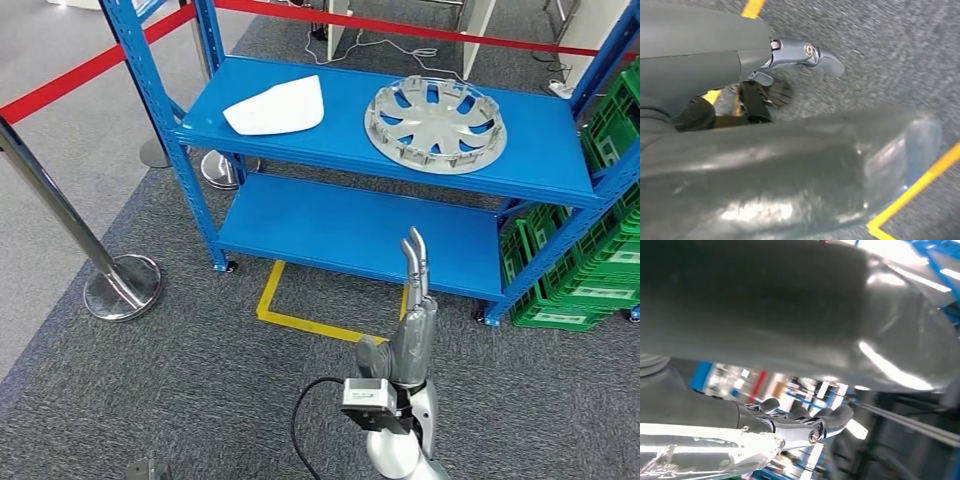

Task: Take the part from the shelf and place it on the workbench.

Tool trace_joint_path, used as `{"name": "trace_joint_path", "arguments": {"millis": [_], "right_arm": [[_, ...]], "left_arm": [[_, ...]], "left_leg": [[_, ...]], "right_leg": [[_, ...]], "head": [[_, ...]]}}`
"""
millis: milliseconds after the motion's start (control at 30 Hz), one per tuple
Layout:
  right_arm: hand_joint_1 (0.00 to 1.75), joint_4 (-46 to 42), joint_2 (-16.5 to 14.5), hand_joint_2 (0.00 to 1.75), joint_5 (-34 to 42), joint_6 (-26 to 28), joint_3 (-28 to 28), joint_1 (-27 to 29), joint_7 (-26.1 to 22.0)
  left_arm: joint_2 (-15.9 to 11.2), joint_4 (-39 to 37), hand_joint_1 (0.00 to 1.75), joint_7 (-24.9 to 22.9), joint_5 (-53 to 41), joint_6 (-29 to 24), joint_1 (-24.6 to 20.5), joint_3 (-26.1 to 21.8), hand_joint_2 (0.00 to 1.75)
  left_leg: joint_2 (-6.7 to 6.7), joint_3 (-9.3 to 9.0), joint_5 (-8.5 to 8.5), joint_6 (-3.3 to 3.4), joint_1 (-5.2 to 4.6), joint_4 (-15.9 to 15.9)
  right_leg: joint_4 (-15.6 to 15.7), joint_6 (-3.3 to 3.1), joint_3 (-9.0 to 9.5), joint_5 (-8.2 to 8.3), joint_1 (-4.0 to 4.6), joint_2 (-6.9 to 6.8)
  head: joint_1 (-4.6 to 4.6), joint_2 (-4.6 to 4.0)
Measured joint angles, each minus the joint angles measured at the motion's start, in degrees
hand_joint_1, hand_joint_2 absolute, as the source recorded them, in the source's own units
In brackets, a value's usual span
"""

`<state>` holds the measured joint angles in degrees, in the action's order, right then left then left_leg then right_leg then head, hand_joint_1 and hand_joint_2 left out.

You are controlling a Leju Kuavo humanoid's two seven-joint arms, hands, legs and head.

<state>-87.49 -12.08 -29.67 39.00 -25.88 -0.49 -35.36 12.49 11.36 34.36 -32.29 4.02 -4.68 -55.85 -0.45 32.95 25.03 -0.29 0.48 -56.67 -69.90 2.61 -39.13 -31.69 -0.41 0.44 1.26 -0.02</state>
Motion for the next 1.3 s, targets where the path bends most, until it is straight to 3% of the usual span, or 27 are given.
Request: {"name": "trace_joint_path", "arguments": {"millis": [67, 100, 167, 233, 267, 400, 467, 533, 567, 600, 633, 700, 733, 800, 900, 967, 1033, 1067, 1100, 1133, 1200, 1233, 1300], "right_arm": [[0.0, 0.0, 0.2, 0.0, 0.5, 0.0, 0.0, 0.5, 0.3], [0.0, 0.0, 0.3, 0.0, 0.4, 0.0, -0.1, 0.6, 0.3], [0.0, -0.2, 0.3, 0.0, 0.0, 0.0, -0.1, 0.7, 0.3], [0.0, -0.3, 0.3, 0.0, -0.3, 0.0, -0.1, 0.8, 0.3], [0.0, -0.3, 0.3, 0.0, -0.4, 0.0, -0.1, 0.8, 0.3], [0.0, -0.6, 0.3, 0.0, -1.0, 0.0, -0.1, 1.1, 0.2], [0.0, -0.7, 0.3, 0.0, -1.6, 0.0, -0.1, 1.1, 0.1], [0.0, -0.7, 0.3, 0.0, -2.4, 0.0, -0.1, 1.1, -0.1], [0.0, -0.7, 0.3, 0.0, -2.9, 0.0, -0.1, 1.1, -0.2], [0.0, -0.7, 0.3, 0.0, -3.3, 0.0, -0.1, 1.1, -0.3], [0.0, -0.7, 0.3, 0.0, -3.6, 0.0, -0.1, 1.1, -0.5], [0.0, -0.7, 0.3, 0.0, -3.8, 0.0, 0.0, 1.1, -0.6], [0.0, -0.7, 0.3, 0.0, -3.8, 0.0, 0.0, 1.1, -0.7], [0.0, -0.7, 0.3, 0.0, -3.9, 0.0, 0.0, 1.2, -0.7], [0.0, -0.7, 0.3, 0.0, -3.9, 0.0, 0.0, 1.2, -0.7], [0.0, -0.9, 0.3, 0.0, -5.9, 0.0, 0.4, 1.4, -1.0], [0.0, -1.9, 0.0, 0.0, -10.9, 0.0, 1.8, 2.1, -1.5], [0.0, -2.6, -0.3, 0.0, -13.5, 0.0, 2.9, 2.5, -1.7], [0.0, -3.2, -0.5, 0.0, -15.5, 0.0, 3.9, 3.0, -1.7], [0.0, -3.8, -0.7, 0.0, -16.8, 0.0, 4.7, 3.3, -1.5], [0.0, -5.1, -0.9, 0.0, -18.0, 0.1, 5.6, 3.9, -1.1], [0.0, -5.6, -1.0, 0.0, -18.4, 0.1, 5.9, 4.1, -1.0], [0.0, -6.5, -1.1, 0.0, -18.8, 0.1, 6.3, 4.5, -0.8]], "left_arm": [[0.0, 0.0, 0.0, 1.2, -0.1, 0.7, 0.1, -0.5, 0.0], [0.0, 0.0, 0.0, 1.6, -0.3, 0.8, 0.1, -0.6, 0.0], [0.0, 0.0, 0.0, 2.2, -1.0, 0.3, 0.1, -0.6, 0.0], [-0.1, 0.0, 0.0, 2.5, -1.6, -0.3, 0.1, -0.6, 0.0], [-0.1, 0.0, 0.0, 2.5, -1.7, -0.5, 0.1, -0.6, 0.0], [-0.1, 0.1, 0.0, 3.4, -2.6, 0.1, 0.0, -0.5, 0.0], [-0.2, 0.1, 0.0, 4.5, -3.1, 1.2, 0.0, -0.4, 0.0], [-0.2, 0.1, 0.0, 5.2, -4.2, 1.0, 0.1, -0.2, 0.0], [-0.2, 0.1, 0.0, 5.4, -4.6, 0.7, 0.2, 0.0, 0.0], [-0.1, 0.1, 0.0, 5.5, -4.9, 0.5, 0.3, 0.3, 0.0], [-0.1, 0.1, 0.0, 5.5, -5.1, 0.7, 0.4, 0.6, 0.0], [-0.1, 0.1, 0.0, 5.6, -5.1, 0.8, 0.3, 1.1, 0.0], [-0.1, 0.1, 0.0, 5.6, -5.2, 0.9, 0.3, 1.2, 0.0], [0.0, 0.2, 0.0, 5.7, -5.3, 0.9, 0.2, 1.3, 0.0], [0.0, 0.2, 0.0, 5.7, -5.4, 0.9, 0.4, 1.5, 0.0], [0.1, 0.3, 0.0, 3.7, -5.8, 1.0, 0.4, 1.7, 0.0], [0.0, 0.3, 0.0, -1.9, -6.6, 1.0, 0.4, 2.1, 0.0], [0.0, 0.3, 0.0, -5.4, -7.0, 1.0, 0.5, 2.3, 0.0], [0.0, 0.3, 0.0, -8.6, -7.1, 0.9, 0.6, 2.4, 0.0], [-0.1, 0.3, 0.0, -11.4, -7.2, 0.7, 0.7, 2.5, 0.0], [-0.1, 0.3, 0.0, -15.3, -7.0, 0.3, 0.8, 2.5, 0.0], [-0.1, 0.3, 0.0, -16.5, -6.9, 0.2, 0.7, 2.5, 0.0], [-0.1, 0.3, 0.0, -18.0, -6.7, 0.1, 0.7, 2.4, 0.0]], "left_leg": [[-0.01, -0.05, 0.07, 0.11, -0.08, 0.0], [-0.03, -0.12, 0.11, 0.09, -0.09, -0.1], [-0.13, -0.43, 0.31, -0.14, -0.03, -0.1], [-0.25, -0.6, 0.59, -0.68, -0.2, -0.3], [-0.28, -0.62, 0.63, -0.95, -0.29, -0.3], [-0.25, -0.34, 1.15, -2.04, -0.17, -0.7], [-0.17, 1.73, 3.85, -2.59, -0.1, -5.0], [-0.13, 5.51, 7.23, -2.9, -0.06, -12.7], [-0.13, 6.89, 7.91, -2.94, -0.05, -15.4], [-0.13, 7.39, 7.51, -2.9, -0.05, -16.1], [-0.13, 6.77, 6.06, -2.79, -0.05, -14.7], [-0.05, 3.27, 2.11, -2.44, -0.06, -7.6], [-0.02, 1.57, 0.94, -2.23, -0.08, -4.1], [0.0, 0.04, 0.34, -1.79, -0.18, -0.6], [-0.08, 0.02, 0.18, -0.8, -0.14, -0.1], [-0.05, -0.08, 0.01, -0.22, 0.04, 0.2], [-0.04, -0.11, 0.05, 0.02, -0.02, 0.2], [-0.04, -0.15, 0.08, 0.08, -0.05, 0.1], [-0.05, -0.23, 0.13, 0.11, -0.06, 0.1], [-0.07, -0.34, 0.18, 0.09, -0.05, 0.1], [-0.19, -0.65, 0.39, -0.13, -0.01, 0.1], [-0.26, -0.71, 0.61, -0.39, -0.11, 0.0], [-0.36, -0.69, 0.9, -1.0, -0.32, -0.1]], "right_leg": [[-5.1, 0.02, -2.6, -1.44, 0.01, 0.0], [-4.8, -0.01, -2.56, -0.61, 0.0, -0.01], [1.7, -0.13, 0.5, 3.23, -0.09, -0.02], [8.3, -0.32, 3.95, 5.72, -0.12, 0.09], [9.8, -0.51, 4.67, 5.98, -0.09, 0.18], [10.2, -1.84, 4.66, 6.06, -0.05, 0.32], [10.3, -2.35, 4.7, 6.11, -0.2, 0.2], [10.3, -2.6, 4.64, 6.06, -0.17, 0.1], [10.3, -2.63, 4.63, 6.05, -0.15, 0.1], [10.3, -2.64, 4.65, 6.04, -0.14, 0.13], [10.3, -2.63, 4.69, 6.04, -0.14, 0.17], [10.3, -2.48, 4.82, 6.0, -0.09, 0.23], [10.2, -2.3, 4.77, 5.95, 0.04, 0.27], [10.2, -1.71, 4.61, 6.01, 0.26, 0.28], [10.1, -0.75, 4.31, 5.7, 0.14, 0.18], [6.2, -0.33, 2.52, 3.17, 0.09, 0.09], [-1.3, -0.18, -0.86, -0.42, 0.08, 0.05], [-4.4, -0.15, -2.34, -1.38, 0.09, 0.05], [-5.5, -0.13, -2.94, -1.2, 0.09, 0.05], [-4.5, -0.15, -2.48, 0.02, 0.08, 0.04], [2.7, -0.26, 1.03, 3.93, 0.0, 0.01], [6.4, -0.37, 2.94, 5.14, -0.03, 0.05], [10.1, -0.77, 4.83, 5.69, 0.01, 0.19]], "head": [[0.03, 0.0], [0.03, 0.0], [0.05, 0.0], [0.01, -0.01], [-0.08, -0.01], [-0.42, -0.01], [-0.61, 0.0], [-0.73, 0.0], [-0.73, 0.0], [-0.73, -0.01], [-0.73, -0.01], [-0.74, -0.01], [-0.79, -0.01], [-0.76, -0.01], [-0.67, -0.01], [-0.41, 0.0], [-0.18, 0.0], [-0.18, 0.01], [-0.16, 0.0], [-0.15, 0.0], [-0.13, -0.01], [-0.12, -0.01], [-0.25, -0.01]]}}
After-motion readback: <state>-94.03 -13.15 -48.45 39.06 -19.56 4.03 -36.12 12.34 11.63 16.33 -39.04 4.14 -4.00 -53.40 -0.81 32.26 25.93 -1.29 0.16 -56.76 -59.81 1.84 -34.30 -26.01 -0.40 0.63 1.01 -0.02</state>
